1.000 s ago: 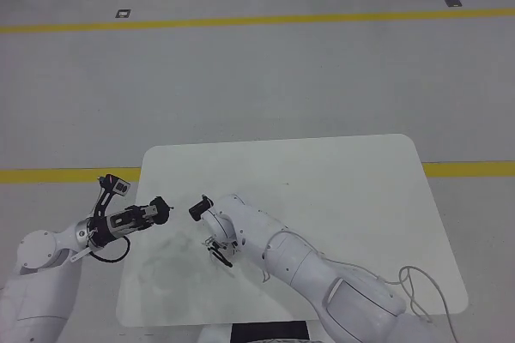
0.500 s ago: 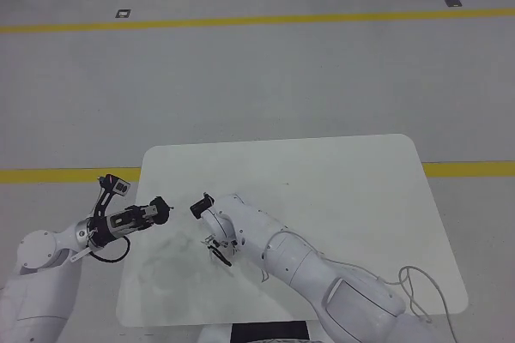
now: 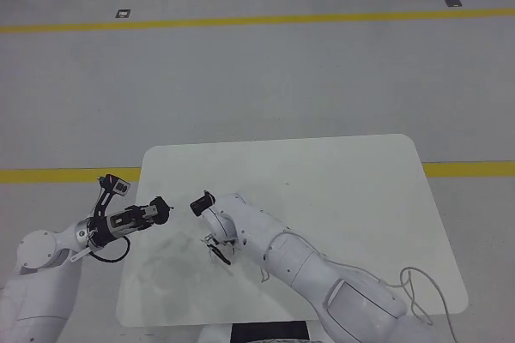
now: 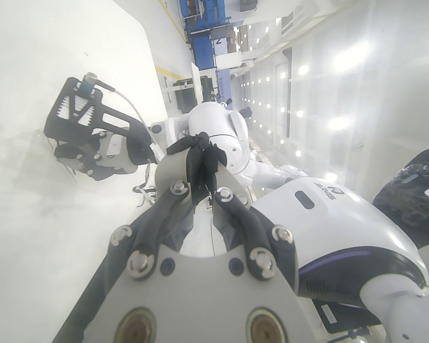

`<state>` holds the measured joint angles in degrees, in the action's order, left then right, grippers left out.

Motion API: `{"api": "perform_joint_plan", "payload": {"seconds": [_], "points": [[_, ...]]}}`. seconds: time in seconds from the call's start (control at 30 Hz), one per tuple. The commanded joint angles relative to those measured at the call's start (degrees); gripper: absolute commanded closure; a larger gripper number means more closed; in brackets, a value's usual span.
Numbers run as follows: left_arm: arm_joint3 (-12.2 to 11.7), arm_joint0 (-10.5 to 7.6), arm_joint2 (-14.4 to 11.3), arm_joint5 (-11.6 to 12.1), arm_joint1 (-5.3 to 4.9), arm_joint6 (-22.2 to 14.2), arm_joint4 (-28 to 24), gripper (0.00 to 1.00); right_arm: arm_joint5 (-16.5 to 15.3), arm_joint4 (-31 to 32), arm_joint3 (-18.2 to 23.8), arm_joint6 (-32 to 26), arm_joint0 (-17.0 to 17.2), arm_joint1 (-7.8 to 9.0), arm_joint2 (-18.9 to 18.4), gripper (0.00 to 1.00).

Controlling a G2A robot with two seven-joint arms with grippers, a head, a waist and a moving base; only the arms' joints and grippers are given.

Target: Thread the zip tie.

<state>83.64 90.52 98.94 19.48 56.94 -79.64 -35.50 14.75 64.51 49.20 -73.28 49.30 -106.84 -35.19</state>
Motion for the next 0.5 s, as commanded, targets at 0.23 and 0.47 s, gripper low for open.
{"api": "perform_joint_plan", "payload": {"seconds": [0.23,0.47], "points": [[0.0,0.00,0.0,0.0,0.00,0.0,0.0,1.00,-1.2,2.5,11.1,-1.7,4.7,3.11,-5.0,1.00],[0.0,0.00,0.0,0.0,0.00,0.0,0.0,1.00,-3.9,4.7,22.8,-2.8,10.9,6.15,-10.3,1.00]]}}
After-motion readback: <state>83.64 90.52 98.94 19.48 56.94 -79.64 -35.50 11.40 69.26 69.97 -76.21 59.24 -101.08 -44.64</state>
